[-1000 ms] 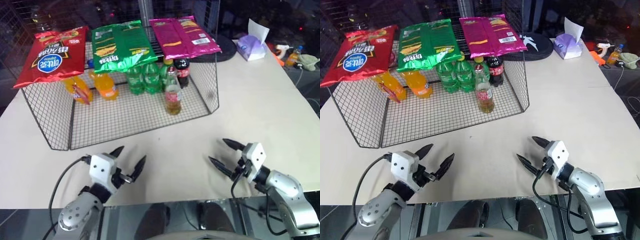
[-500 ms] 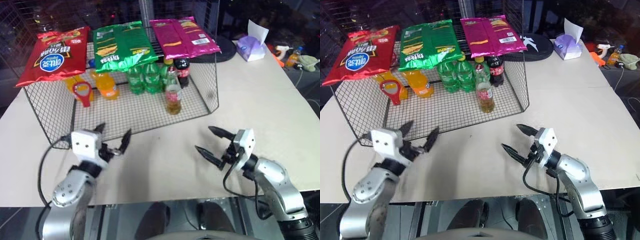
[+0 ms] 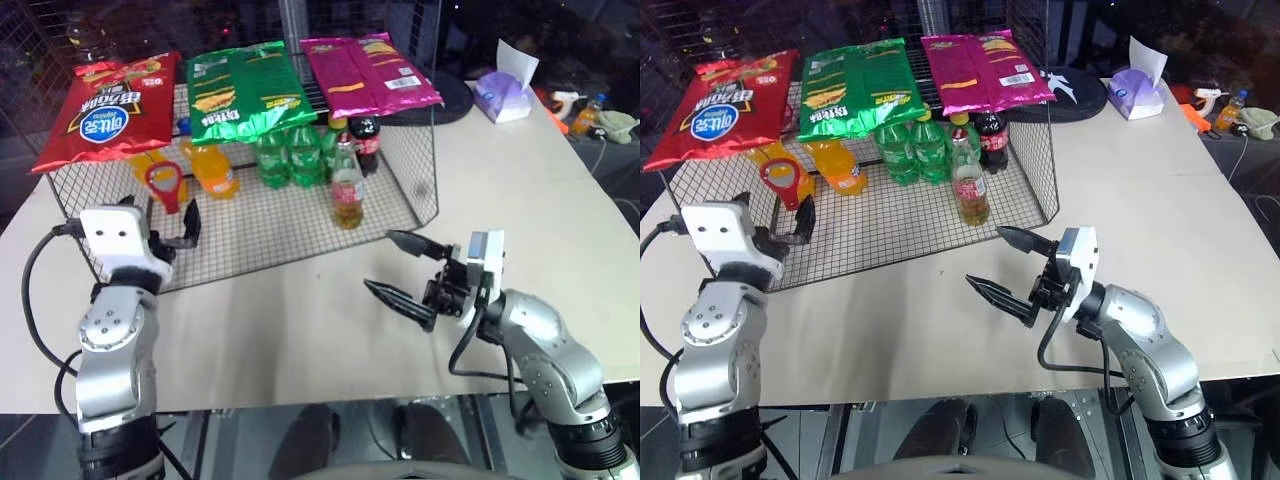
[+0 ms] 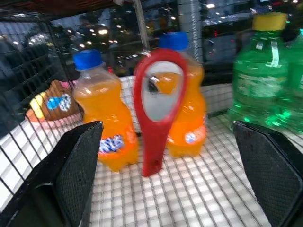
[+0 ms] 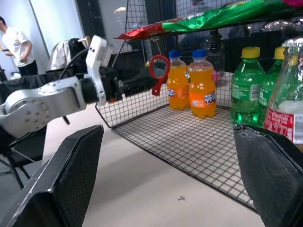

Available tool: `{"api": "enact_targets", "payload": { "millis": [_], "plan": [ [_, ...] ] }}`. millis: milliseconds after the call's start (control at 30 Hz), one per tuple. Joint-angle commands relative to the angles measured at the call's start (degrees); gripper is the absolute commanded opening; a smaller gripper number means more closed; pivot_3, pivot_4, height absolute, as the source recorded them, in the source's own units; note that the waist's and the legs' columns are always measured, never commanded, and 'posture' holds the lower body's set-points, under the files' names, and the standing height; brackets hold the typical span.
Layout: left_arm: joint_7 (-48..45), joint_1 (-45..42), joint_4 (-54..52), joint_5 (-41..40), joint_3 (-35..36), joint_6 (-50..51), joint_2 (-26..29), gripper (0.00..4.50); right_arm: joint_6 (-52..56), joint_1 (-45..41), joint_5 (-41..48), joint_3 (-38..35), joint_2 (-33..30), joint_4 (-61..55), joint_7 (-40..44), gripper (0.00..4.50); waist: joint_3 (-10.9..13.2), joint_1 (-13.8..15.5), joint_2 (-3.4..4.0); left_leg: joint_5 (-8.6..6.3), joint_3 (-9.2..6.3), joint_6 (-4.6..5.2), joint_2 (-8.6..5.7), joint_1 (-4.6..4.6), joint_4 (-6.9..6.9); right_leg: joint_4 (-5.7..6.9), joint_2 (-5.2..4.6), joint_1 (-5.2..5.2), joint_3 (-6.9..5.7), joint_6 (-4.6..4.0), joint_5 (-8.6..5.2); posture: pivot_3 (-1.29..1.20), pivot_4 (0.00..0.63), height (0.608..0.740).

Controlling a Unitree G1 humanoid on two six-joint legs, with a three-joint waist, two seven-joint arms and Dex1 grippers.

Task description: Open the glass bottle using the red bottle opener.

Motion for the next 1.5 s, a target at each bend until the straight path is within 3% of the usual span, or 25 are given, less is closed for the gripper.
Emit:
{"api": "enact_targets", "payload": {
  "millis": [33, 267, 367, 500, 633, 667, 800, 1500],
  "plan": [
    [-0.9, -5.2, 5.8, 0.8, 0.6, -4.3, 2.4, 4.50, -1.7, 0.6, -0.9, -0.3, 0.1, -2.5, -0.8, 4.42, 0.0, 0.0, -0.01, 0.00, 0.00, 0.00, 0.00, 0.00, 0.00, 0.01, 0.00, -0.01, 0.00, 0.00, 0.00, 0.00, 0.150, 0.740],
    [-4.4, -10.4, 16.1, 0.4, 0.3, -9.4, 4.8, 4.50, -2.5, 2.1, -2.7, 0.5, 0.6, -3.3, -2.0, 4.42, 0.0, -0.8, -0.01, 0.02, 0.04, -0.03, -0.02, -0.07, 0.00, 0.07, 0.00, -0.15, 0.05, 0.00, 0.00, 0.00, 0.150, 0.740],
    [-5.4, -11.3, 18.3, 0.5, -0.2, -10.9, 4.8, 3.78, -2.4, 2.2, -3.2, 0.7, 0.8, -3.8, -2.8, 4.50, 0.0, -1.1, -0.02, 0.02, 0.02, -0.03, -0.02, -0.10, 0.01, 0.10, 0.00, -0.18, 0.04, 0.00, 0.00, 0.00, 0.150, 0.740],
    [-6.2, -11.2, 19.2, 0.5, -0.6, -11.9, 4.6, 2.19, -2.3, 2.4, -3.5, 0.8, 0.9, -4.3, -3.7, 4.50, 0.0, -1.3, -0.03, 0.03, 0.03, -0.04, -0.02, -0.10, 0.01, 0.12, -0.01, -0.20, 0.05, 0.00, 0.00, 0.00, 0.150, 0.740],
    [-6.5, -10.6, 19.2, 0.4, -0.7, -12.3, 4.8, 0.24, -2.1, 2.2, -3.7, 1.1, 1.0, -4.5, -4.3, 4.50, 0.0, -1.3, -0.03, 0.03, 0.03, -0.04, -0.02, -0.10, 0.01, 0.14, -0.02, -0.21, 0.06, 0.01, 0.00, 0.00, 0.150, 0.740],
    [-6.5, -10.5, 19.2, 0.4, -0.6, -12.3, 4.8, 0.05, -2.1, 2.2, -3.8, 1.2, 1.0, -4.6, -4.4, 4.50, 0.0, -1.2, -0.04, 0.03, 0.02, -0.04, -0.02, -0.10, 0.01, 0.15, -0.02, -0.21, 0.05, 0.00, 0.00, 0.00, 0.150, 0.740],
    [-6.9, -10.0, 17.6, -1.0, 0.2, -11.4, 4.7, 0.05, -1.9, 2.3, -3.7, 1.3, 1.0, -4.8, -4.7, 4.50, 0.0, -1.2, -0.05, 0.03, 0.02, -0.04, -0.05, -0.11, 0.04, 0.16, -0.06, -0.21, 0.05, 0.01, 0.00, 0.00, 0.150, 0.740],
    [-9.4, -5.4, 4.0, -24.0, 5.7, 0.3, 0.6, 0.05, -3.4, 2.4, -4.5, 1.4, 0.7, -1.7, -2.9, 4.50, 0.0, -1.3, -0.07, 0.03, 0.03, -0.04, -0.03, -0.10, 0.09, 0.28, -0.06, -0.21, 0.08, 0.01, 0.00, 0.00, 0.150, 0.740]
  ]
}}
